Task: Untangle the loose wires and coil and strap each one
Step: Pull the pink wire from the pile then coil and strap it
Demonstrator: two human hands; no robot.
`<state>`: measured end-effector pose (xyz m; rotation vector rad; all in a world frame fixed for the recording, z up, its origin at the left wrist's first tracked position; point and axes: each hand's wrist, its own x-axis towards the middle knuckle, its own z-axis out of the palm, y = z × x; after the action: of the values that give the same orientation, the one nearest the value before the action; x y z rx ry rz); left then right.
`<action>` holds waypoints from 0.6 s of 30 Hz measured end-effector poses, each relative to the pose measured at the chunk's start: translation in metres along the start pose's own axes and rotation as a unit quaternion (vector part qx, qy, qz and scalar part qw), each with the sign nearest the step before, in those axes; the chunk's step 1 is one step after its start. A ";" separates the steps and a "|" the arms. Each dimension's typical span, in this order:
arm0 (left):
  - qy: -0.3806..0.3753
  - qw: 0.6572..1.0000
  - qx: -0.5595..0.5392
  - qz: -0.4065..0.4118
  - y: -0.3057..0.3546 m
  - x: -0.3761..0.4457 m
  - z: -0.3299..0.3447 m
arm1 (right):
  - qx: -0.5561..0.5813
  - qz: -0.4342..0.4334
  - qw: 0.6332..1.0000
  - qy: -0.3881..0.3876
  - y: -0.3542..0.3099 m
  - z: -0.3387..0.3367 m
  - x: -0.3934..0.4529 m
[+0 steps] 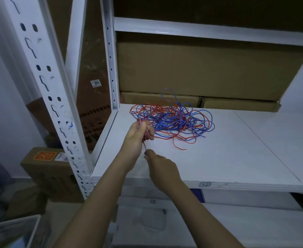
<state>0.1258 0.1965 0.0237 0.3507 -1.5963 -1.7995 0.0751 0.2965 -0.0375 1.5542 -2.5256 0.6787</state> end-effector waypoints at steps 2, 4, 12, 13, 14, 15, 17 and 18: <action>0.025 0.999 0.025 -0.017 -0.003 0.006 -0.005 | -0.014 -0.023 1.000 -0.015 0.000 0.000 -0.005; 0.007 0.997 0.074 -0.020 -0.006 0.010 -0.010 | -0.002 -0.039 0.999 0.001 0.003 -0.005 -0.005; -0.106 0.945 0.309 -0.010 -0.027 0.011 -0.010 | 0.079 -0.076 0.992 0.069 0.021 -0.028 0.007; -0.106 0.933 0.342 -0.018 -0.030 0.011 -0.008 | 0.093 -0.052 0.991 0.077 0.025 -0.029 0.008; -0.105 0.922 0.371 -0.023 -0.032 0.011 -0.007 | 0.107 -0.028 0.991 0.080 0.030 -0.030 0.010; -0.106 0.915 0.388 -0.024 -0.035 0.012 -0.004 | 0.118 -0.006 0.990 0.077 0.035 -0.030 0.011; -0.108 0.911 0.398 -0.017 -0.039 0.012 0.002 | 0.120 0.030 0.991 0.047 0.044 -0.028 0.012; -0.111 0.909 0.403 -0.015 -0.040 0.010 0.006 | 0.113 0.041 0.992 0.032 0.050 -0.028 0.012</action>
<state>0.1019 0.1942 -0.0108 0.5516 -2.4690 -1.1365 0.0223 0.3170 -0.0243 1.4696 -2.5522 1.0395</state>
